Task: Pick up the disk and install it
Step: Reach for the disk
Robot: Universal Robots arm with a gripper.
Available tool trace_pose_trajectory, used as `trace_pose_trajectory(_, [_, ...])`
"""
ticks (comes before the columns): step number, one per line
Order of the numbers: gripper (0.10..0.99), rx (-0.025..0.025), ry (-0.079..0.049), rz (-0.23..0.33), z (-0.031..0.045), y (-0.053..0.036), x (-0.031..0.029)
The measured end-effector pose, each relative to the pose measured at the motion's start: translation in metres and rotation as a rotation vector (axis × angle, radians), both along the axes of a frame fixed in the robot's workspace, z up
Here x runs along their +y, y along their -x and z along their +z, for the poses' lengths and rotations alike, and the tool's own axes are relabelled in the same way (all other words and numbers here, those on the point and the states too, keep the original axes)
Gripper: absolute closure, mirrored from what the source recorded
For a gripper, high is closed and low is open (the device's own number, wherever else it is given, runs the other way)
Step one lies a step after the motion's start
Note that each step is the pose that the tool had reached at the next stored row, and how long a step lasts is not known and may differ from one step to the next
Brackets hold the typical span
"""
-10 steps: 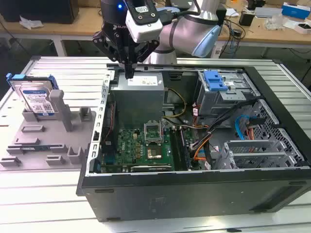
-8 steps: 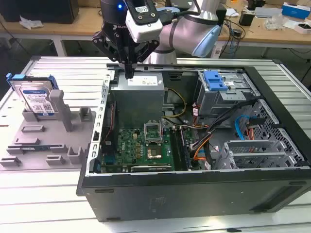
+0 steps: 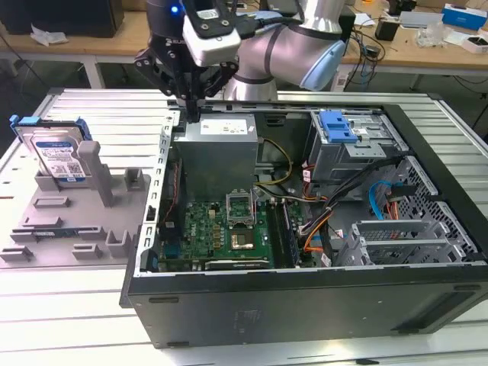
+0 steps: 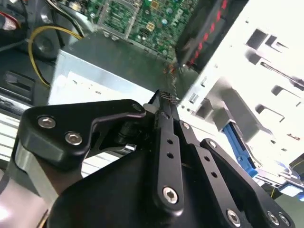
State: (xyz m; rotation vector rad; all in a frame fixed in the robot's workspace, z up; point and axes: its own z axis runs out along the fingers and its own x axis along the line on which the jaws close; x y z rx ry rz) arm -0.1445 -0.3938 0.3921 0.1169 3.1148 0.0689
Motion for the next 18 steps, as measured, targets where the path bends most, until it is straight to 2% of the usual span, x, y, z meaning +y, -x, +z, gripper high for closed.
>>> trace_pose_trajectory(1, [0.98, 0.0, 0.0, 0.0, -0.0006, 0.0125, 0.0038])
trace_pose_trajectory(4, [0.98, 0.0, 0.0, 0.0, -0.0017, 0.0272, 0.0083])
trace_pose_trajectory(8, [0.98, 0.0, 0.0, 0.0, -0.003, 0.0455, 0.0147])
trace_pose_trajectory(18, [0.98, 0.0002, 0.0, 0.0, -0.0054, 0.0847, 0.0292])
